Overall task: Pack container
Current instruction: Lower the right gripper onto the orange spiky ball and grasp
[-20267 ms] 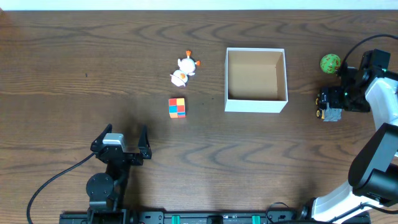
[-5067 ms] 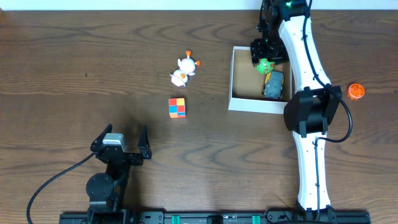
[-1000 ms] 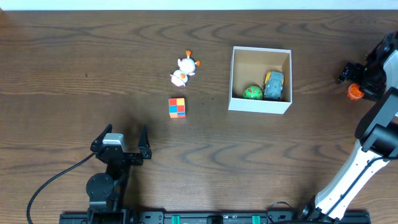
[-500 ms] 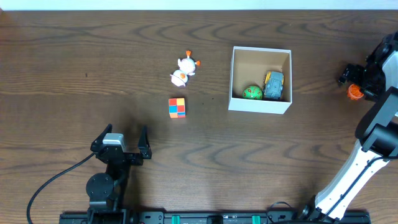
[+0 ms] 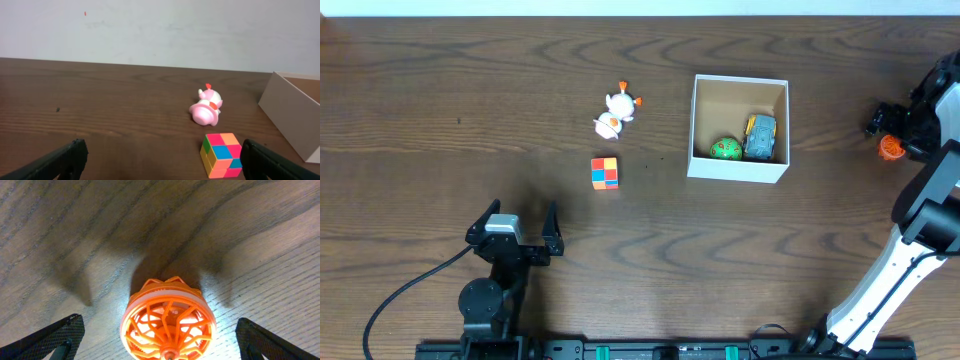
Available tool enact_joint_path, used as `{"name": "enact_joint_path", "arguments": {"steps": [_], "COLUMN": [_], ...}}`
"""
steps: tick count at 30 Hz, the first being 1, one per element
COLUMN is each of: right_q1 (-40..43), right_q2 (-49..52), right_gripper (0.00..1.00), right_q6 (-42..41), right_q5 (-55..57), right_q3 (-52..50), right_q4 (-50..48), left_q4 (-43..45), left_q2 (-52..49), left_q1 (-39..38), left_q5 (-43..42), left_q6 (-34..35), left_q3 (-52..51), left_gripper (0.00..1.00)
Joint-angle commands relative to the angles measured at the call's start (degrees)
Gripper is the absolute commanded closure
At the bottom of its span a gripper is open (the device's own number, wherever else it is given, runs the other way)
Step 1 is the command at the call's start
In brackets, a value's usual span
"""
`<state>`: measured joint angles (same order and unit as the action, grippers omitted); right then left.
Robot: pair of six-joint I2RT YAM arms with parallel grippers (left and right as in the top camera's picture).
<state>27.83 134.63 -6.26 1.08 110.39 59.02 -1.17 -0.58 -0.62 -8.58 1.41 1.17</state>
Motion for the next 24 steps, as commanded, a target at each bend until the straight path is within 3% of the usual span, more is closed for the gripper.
{"name": "enact_joint_path", "arguments": {"steps": [1, 24], "right_q1": [0.61, 0.61], "right_q2": [0.52, 0.52], "right_gripper": [0.01, 0.01], "right_q6": [1.20, 2.12], "right_q5": [0.70, 1.90], "right_q3": [-0.68, -5.51], "right_q4": [-0.15, -4.00], "left_q4": [-2.05, -2.05], "left_q2": [0.35, 0.35], "left_q1": [-0.15, -0.15], "left_q5": [-0.63, -0.63], "left_q6": [-0.76, -0.76], "left_q3": [-0.94, -0.94], "left_gripper": [0.02, 0.02]}}
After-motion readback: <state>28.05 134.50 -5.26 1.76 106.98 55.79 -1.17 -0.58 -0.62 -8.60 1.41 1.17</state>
